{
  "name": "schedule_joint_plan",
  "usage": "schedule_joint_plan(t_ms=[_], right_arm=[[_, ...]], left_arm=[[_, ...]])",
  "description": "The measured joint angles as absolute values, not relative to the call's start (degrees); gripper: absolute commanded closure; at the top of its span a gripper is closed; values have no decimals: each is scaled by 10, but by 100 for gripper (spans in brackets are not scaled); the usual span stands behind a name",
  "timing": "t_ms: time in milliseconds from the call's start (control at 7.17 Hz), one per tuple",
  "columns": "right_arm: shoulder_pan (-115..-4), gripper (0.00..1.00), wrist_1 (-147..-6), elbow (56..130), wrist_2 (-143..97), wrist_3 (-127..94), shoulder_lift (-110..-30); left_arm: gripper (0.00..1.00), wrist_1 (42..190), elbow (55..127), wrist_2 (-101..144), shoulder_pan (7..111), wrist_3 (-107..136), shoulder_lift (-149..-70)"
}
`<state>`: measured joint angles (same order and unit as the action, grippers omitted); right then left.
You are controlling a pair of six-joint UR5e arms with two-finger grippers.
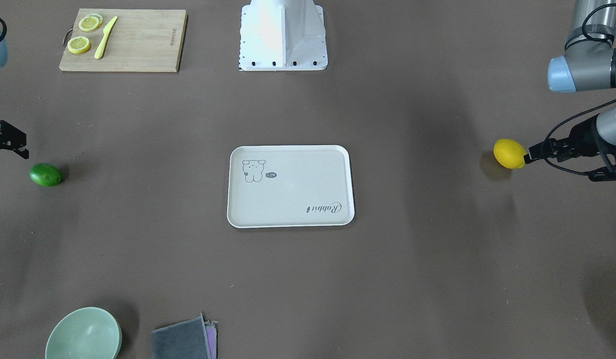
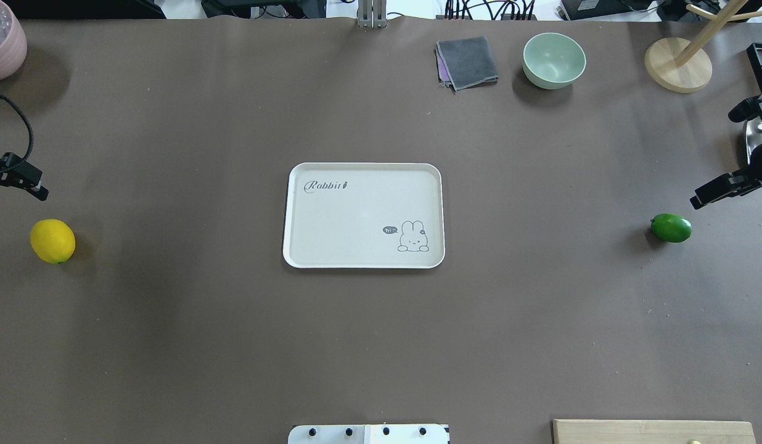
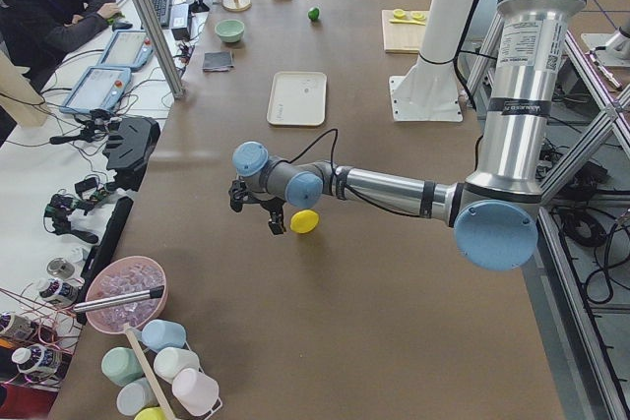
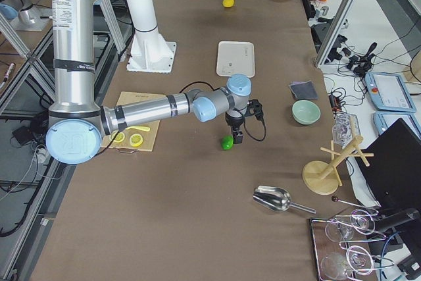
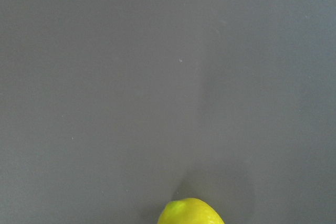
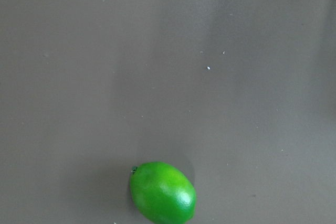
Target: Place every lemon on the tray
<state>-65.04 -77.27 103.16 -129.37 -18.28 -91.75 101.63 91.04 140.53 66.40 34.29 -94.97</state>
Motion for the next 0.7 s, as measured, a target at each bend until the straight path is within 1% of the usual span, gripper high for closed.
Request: schedule_joint_plan(t_ms=[698], right_arm=[[-650, 0, -770, 1032, -1294, -183, -921]], left_arm=[[0, 1021, 913, 1406, 626, 395, -928]])
